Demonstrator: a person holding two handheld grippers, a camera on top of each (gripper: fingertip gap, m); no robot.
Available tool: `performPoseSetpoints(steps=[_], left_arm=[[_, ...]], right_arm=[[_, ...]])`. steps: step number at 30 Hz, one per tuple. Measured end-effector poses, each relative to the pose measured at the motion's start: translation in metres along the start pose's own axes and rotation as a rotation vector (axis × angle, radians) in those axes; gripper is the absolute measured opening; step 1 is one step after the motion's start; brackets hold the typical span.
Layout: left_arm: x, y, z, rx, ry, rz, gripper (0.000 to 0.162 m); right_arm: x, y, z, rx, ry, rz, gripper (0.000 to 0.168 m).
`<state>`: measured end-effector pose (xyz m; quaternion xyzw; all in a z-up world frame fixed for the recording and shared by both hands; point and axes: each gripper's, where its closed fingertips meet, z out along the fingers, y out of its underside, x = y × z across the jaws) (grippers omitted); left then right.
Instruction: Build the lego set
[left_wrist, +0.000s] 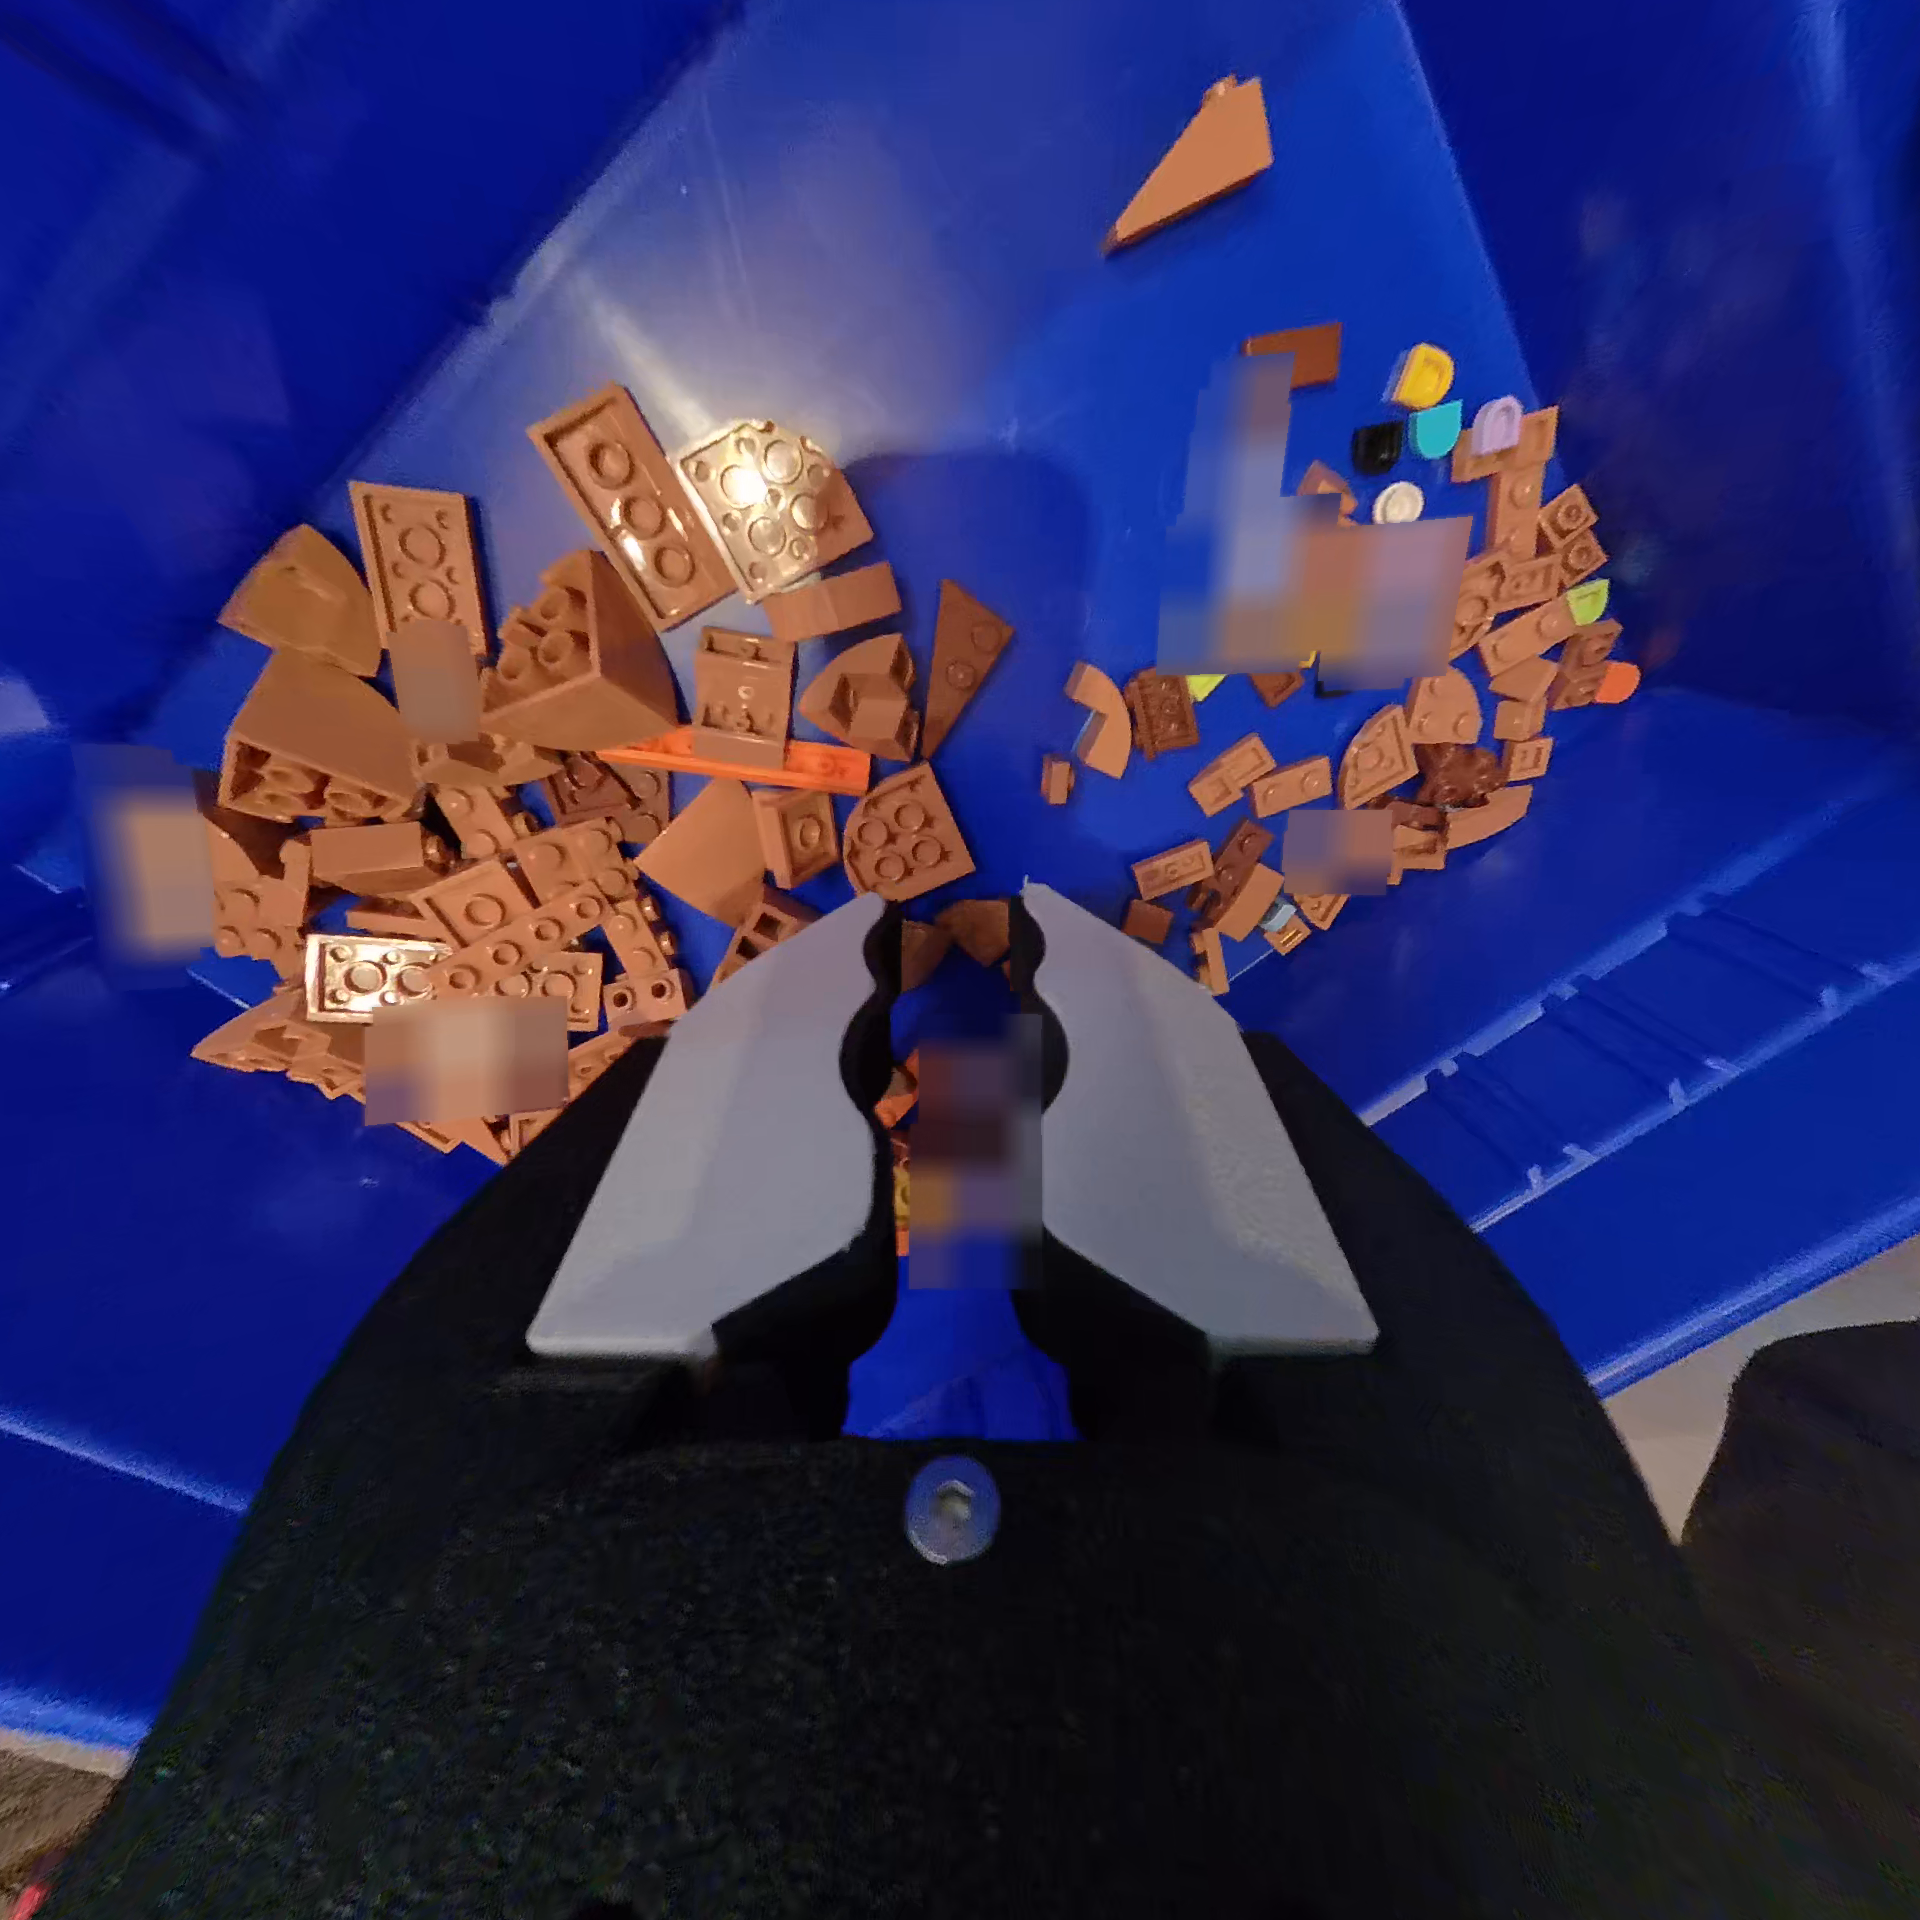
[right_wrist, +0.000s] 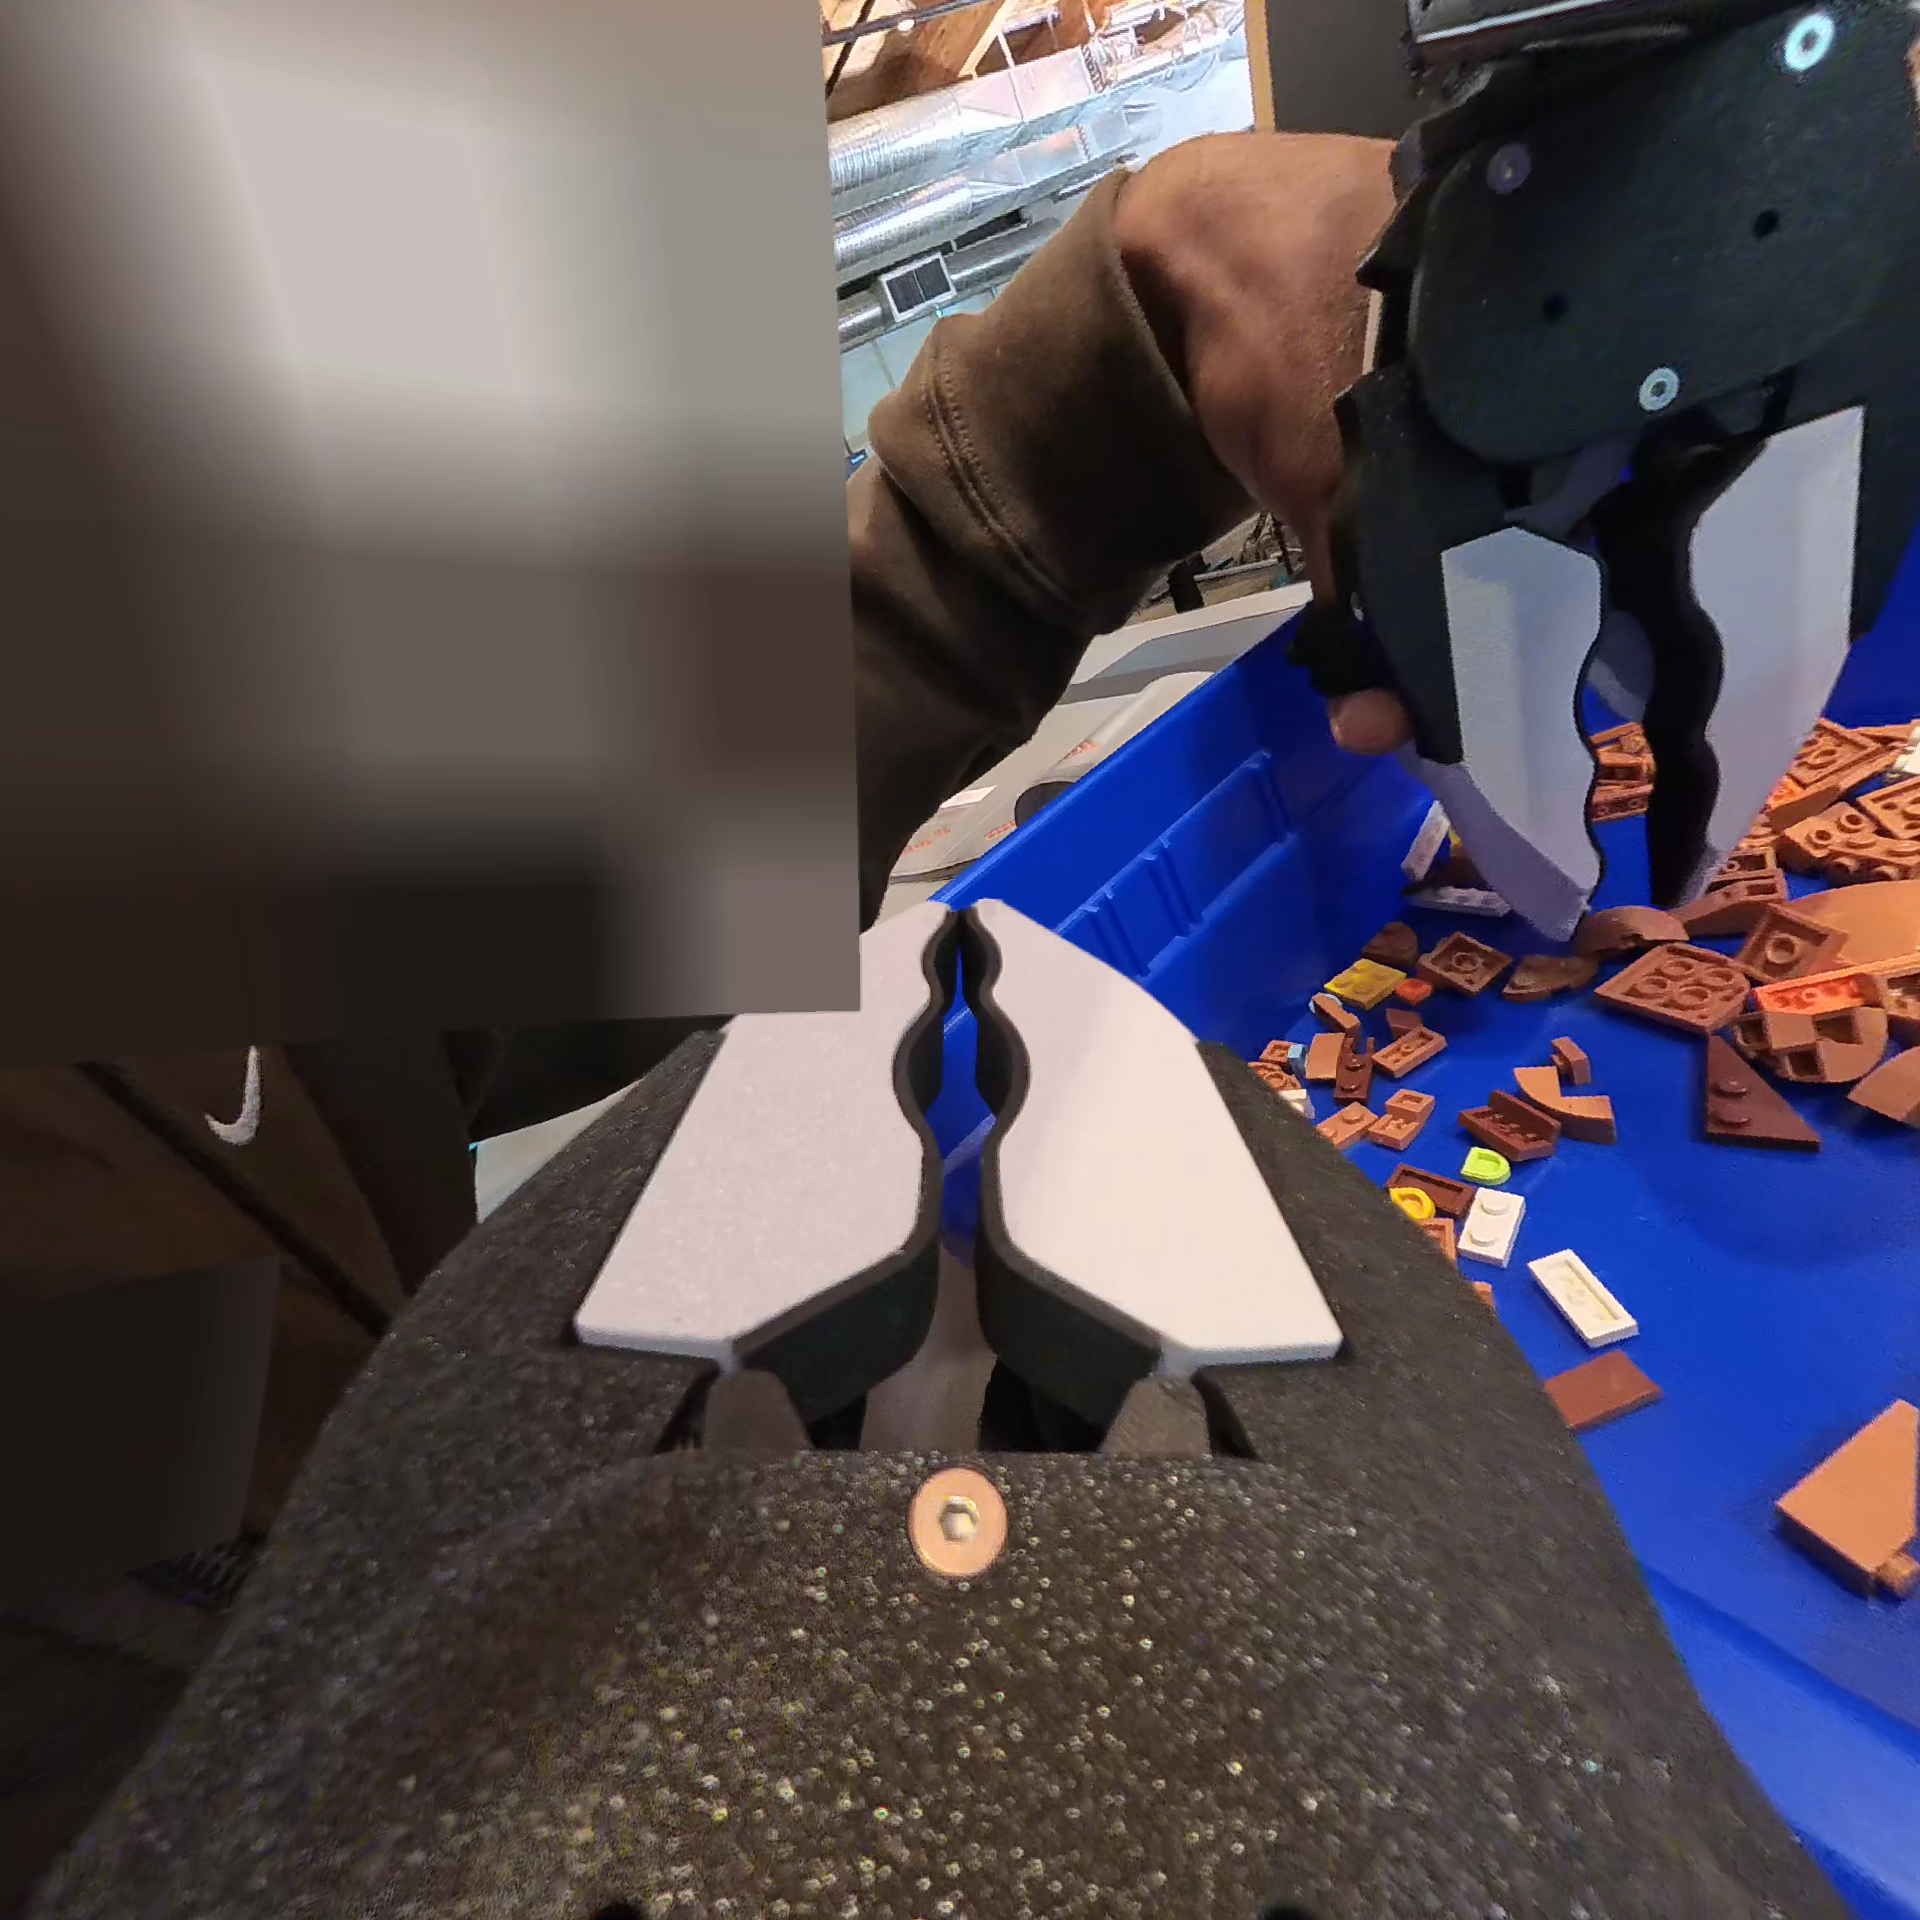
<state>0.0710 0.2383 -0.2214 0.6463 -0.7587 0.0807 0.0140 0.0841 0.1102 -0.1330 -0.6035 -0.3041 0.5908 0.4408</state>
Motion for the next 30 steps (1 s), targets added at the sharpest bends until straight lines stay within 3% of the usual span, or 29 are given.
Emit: performPoseSetpoints(steps=[9,20,26,30], left_arm=[[-0.016,0.016,-0.008,-0.007,-0.083,-0.01,0.024],[-0.034,-0.012,0.005,0.075,-0.15,0.059,0.026],[-0.033,-0.007,0.016,0.02,-0.129,0.086,0.008],[-0.043,-0.007,0.01,0.048,-0.179,0.069,0.005]], right_arm=[[-0.002,0.005,0.003,-0.035,-0.003,-0.02,0.0],[-0.002,0.004,0.002,-0.026,-0.011,-0.012,0.0],[-0.003,0.003,0.001,-0.022,-0.017,-0.008,0.0],[-0.003,0.003,0.001,-0.022,-0.018,-0.009,0.0]])
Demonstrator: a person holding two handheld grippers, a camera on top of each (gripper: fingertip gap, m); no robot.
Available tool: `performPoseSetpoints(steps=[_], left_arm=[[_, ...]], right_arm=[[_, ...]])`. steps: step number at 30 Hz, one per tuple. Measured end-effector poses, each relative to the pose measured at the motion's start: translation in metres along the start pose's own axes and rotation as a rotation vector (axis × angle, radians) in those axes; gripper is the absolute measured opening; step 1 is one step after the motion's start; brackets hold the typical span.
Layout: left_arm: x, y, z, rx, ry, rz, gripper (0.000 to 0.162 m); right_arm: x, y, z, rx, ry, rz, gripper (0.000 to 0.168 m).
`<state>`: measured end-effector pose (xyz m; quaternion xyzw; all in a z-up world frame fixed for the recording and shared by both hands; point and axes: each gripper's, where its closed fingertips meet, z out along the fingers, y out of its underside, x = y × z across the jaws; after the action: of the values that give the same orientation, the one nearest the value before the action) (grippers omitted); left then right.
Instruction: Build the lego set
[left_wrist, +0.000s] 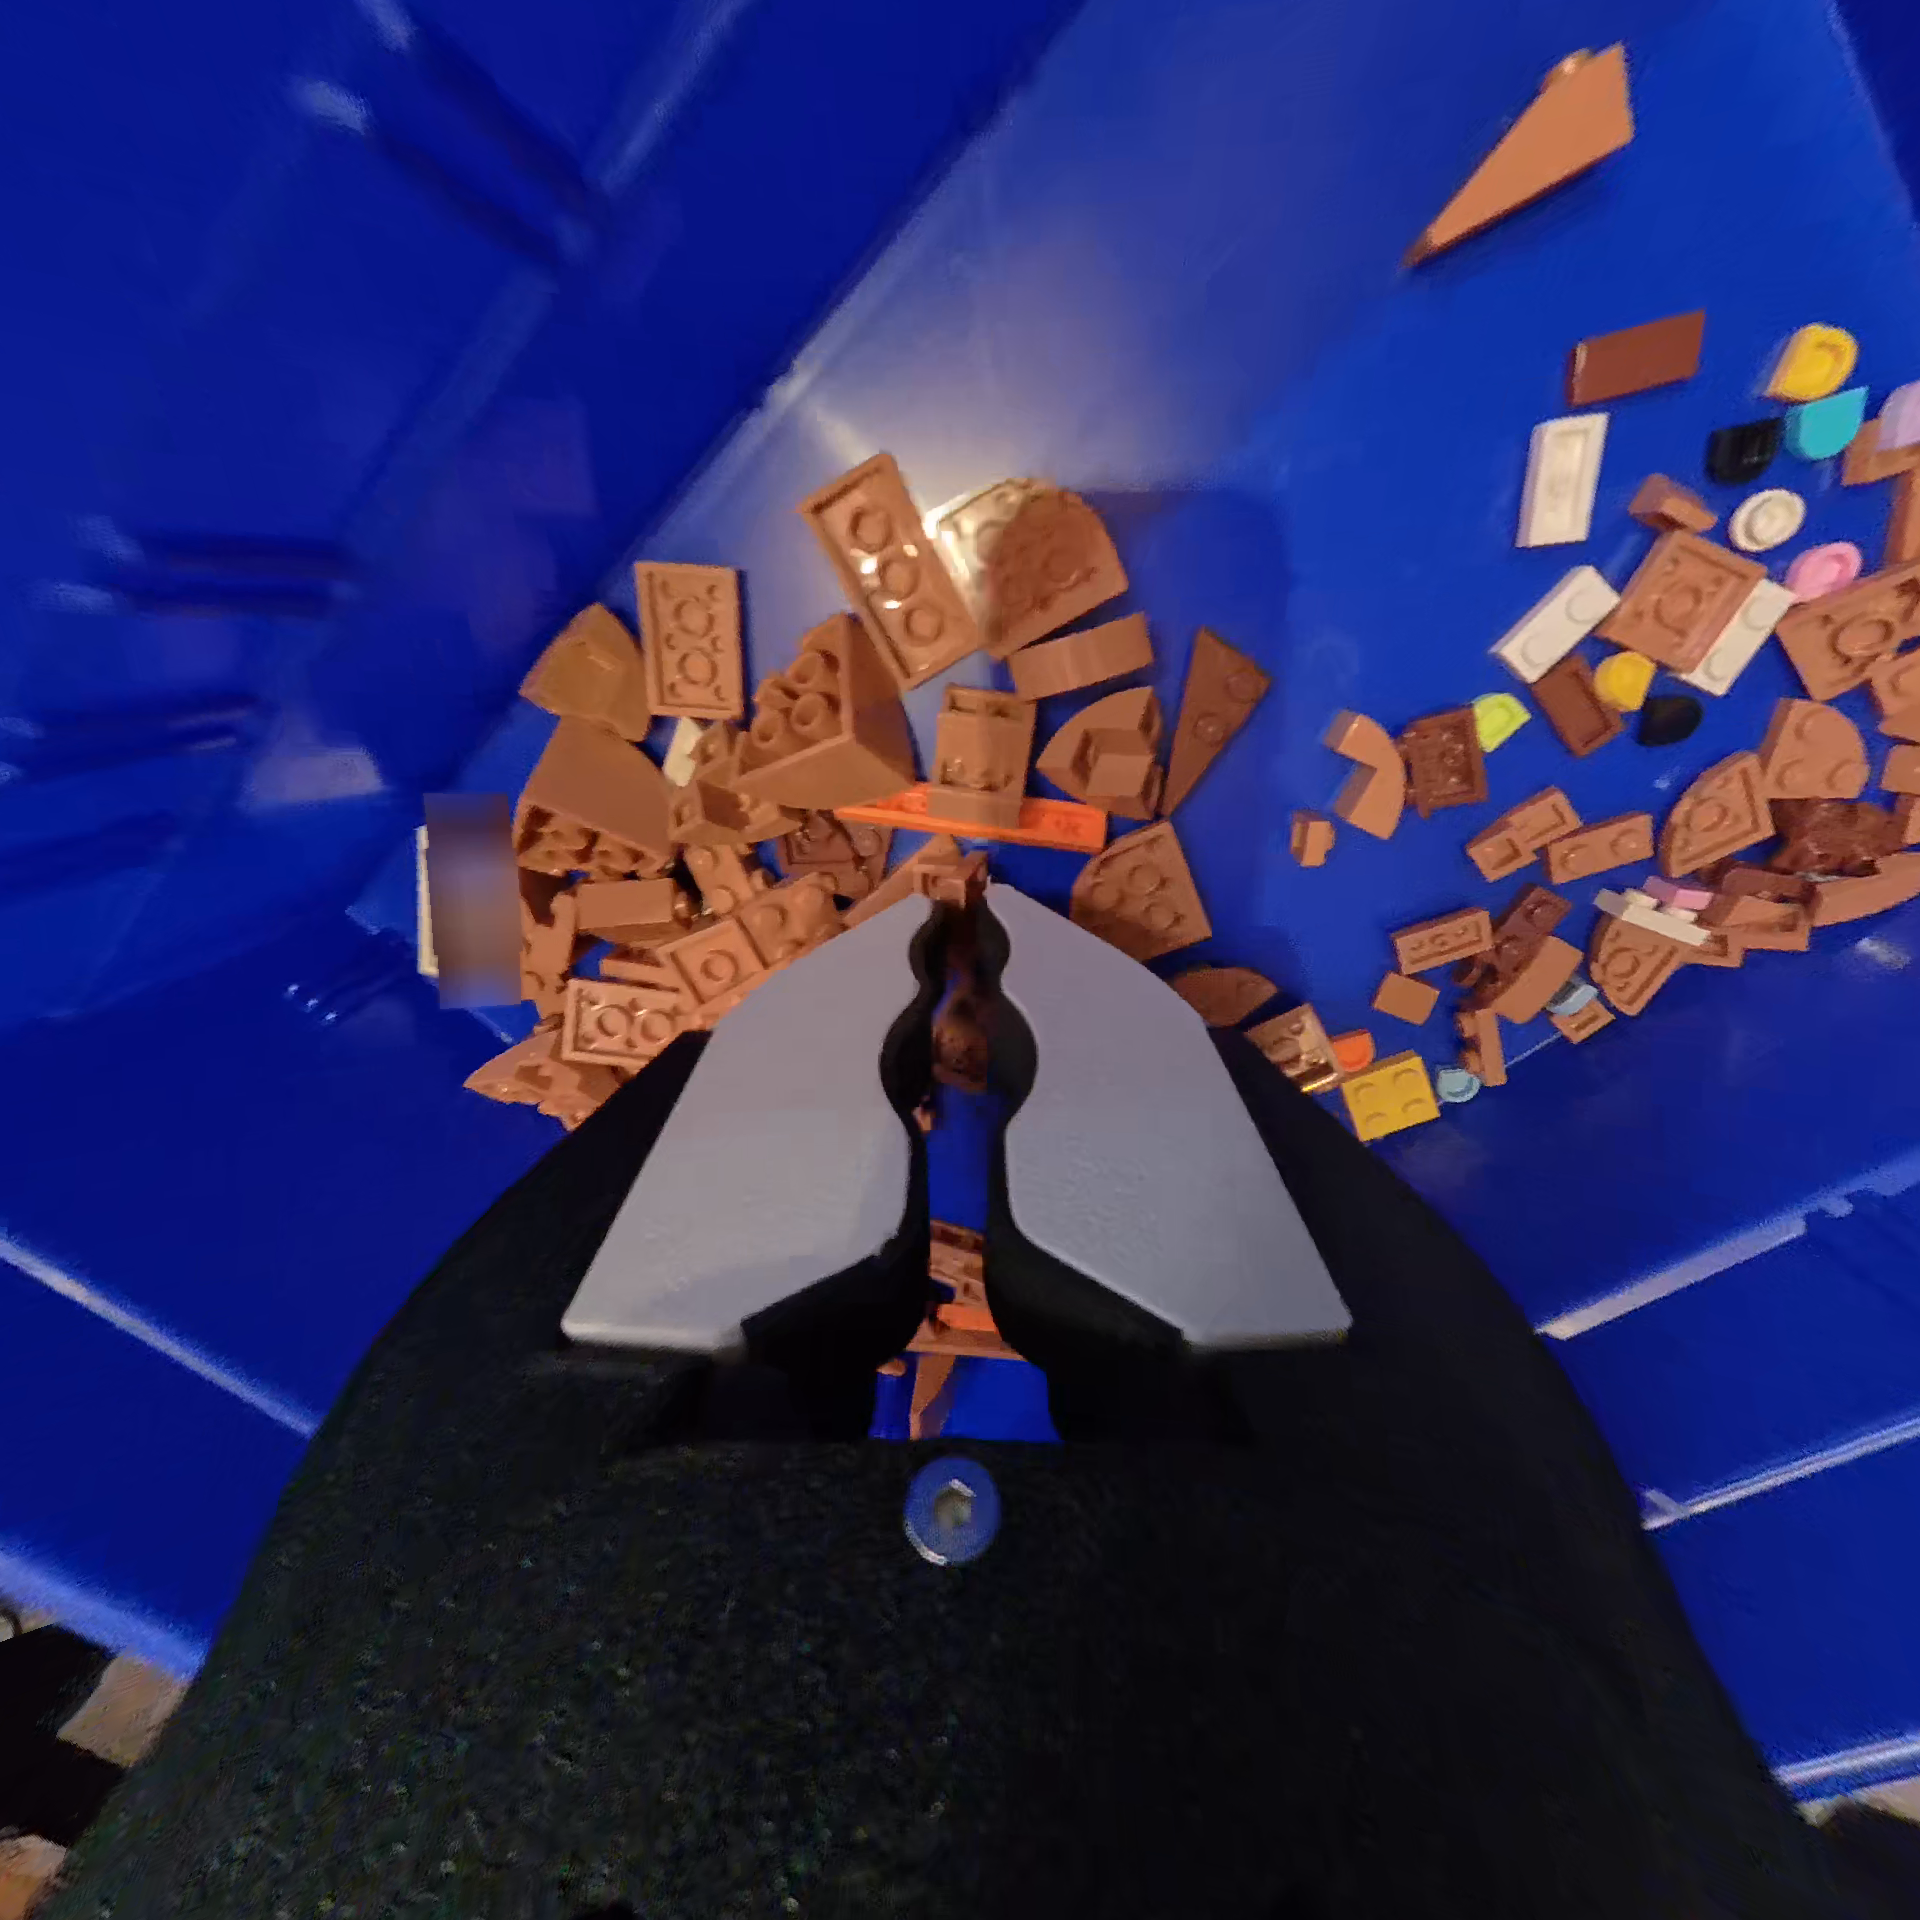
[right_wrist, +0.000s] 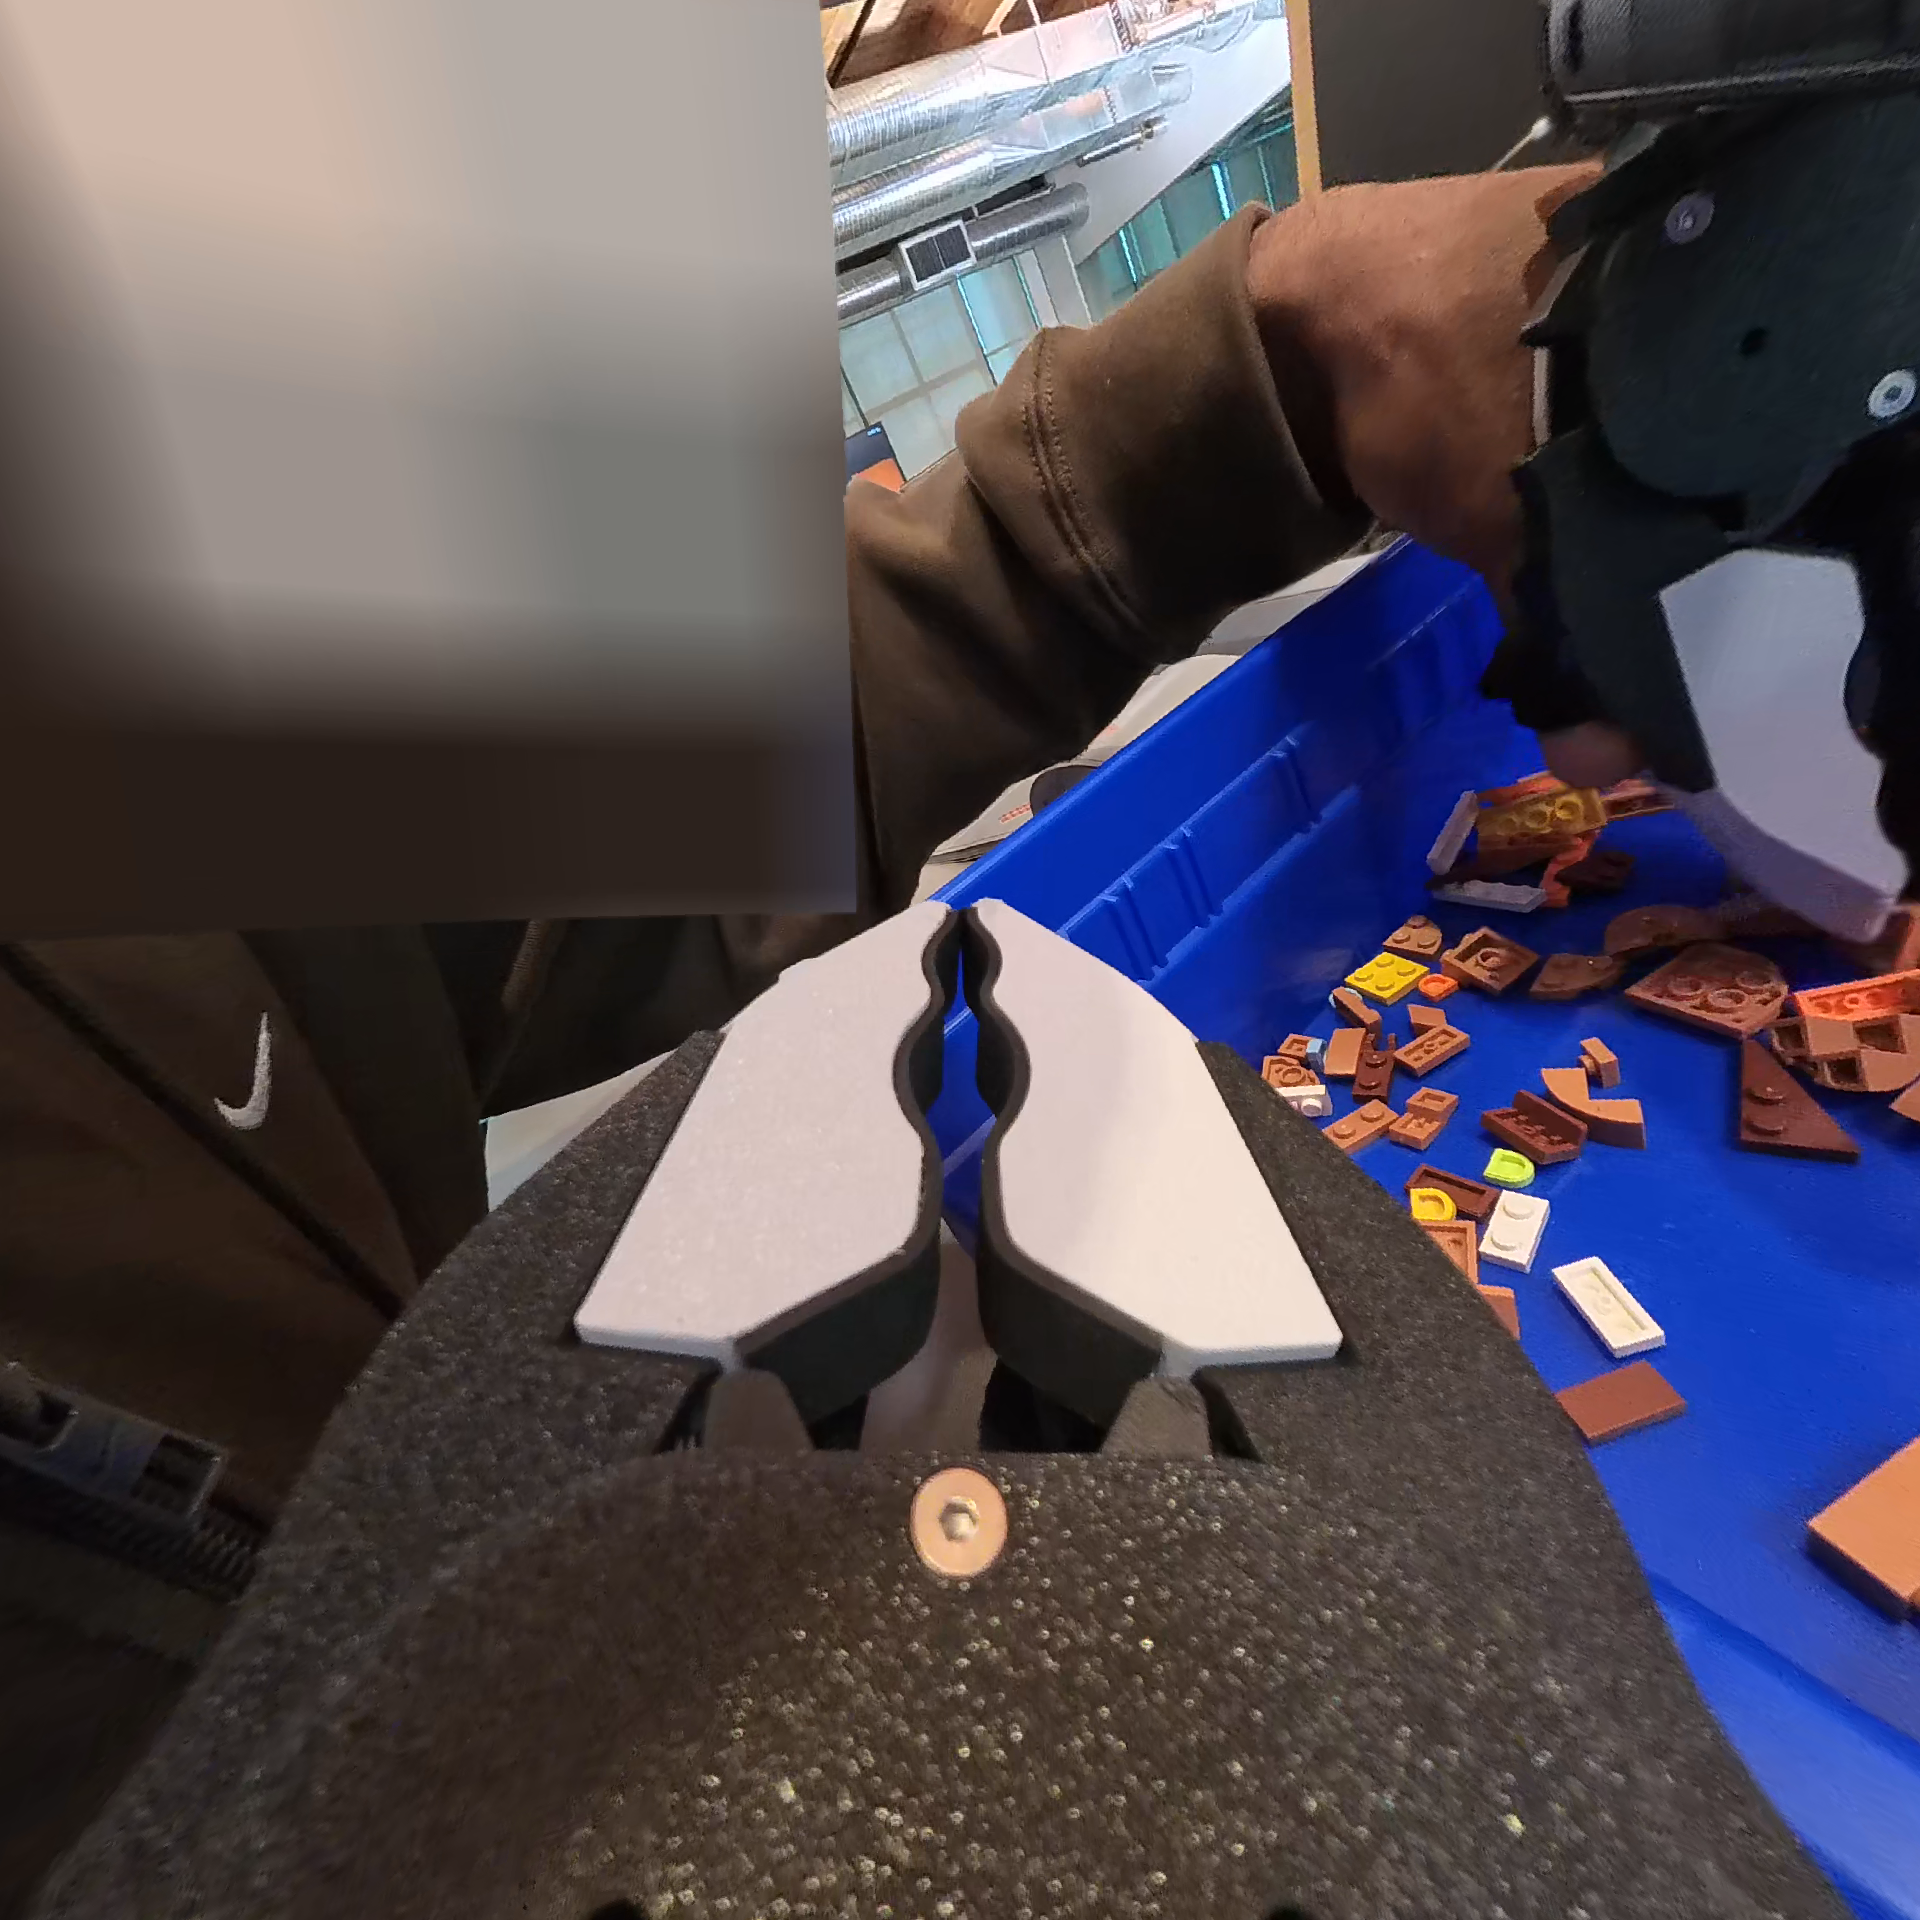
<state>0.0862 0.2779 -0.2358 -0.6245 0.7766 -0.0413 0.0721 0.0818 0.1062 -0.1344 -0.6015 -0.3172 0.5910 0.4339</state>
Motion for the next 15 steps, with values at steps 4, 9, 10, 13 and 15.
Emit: performPoseSetpoints(steps=[4,9,10,13,15], left_arm=[[-0.021,-0.009,-0.012,0.097,-0.076,-0.078,0.005],[-0.037,-0.006,-0.015,0.106,-0.137,-0.169,0.02],[-0.038,-0.003,-0.014,0.096,-0.139,-0.182,0.026],[-0.034,0.009,-0.017,0.059,-0.129,-0.204,0.031],[-0.029,0.018,-0.02,0.026,-0.113,-0.21,0.031]], right_arm=[[0.0,0.0,0.0,0.001,0.001,0.0,0.0],[0.0,0.0,0.0,0.001,0.002,0.001,0.0],[0.0,0.0,0.0,0.001,0.001,0.001,0.0],[0.0,0.0,0.0,0.001,0.001,0.002,0.0],[0.0,0.0,0.0,0.001,0.0,0.002,0.0]])
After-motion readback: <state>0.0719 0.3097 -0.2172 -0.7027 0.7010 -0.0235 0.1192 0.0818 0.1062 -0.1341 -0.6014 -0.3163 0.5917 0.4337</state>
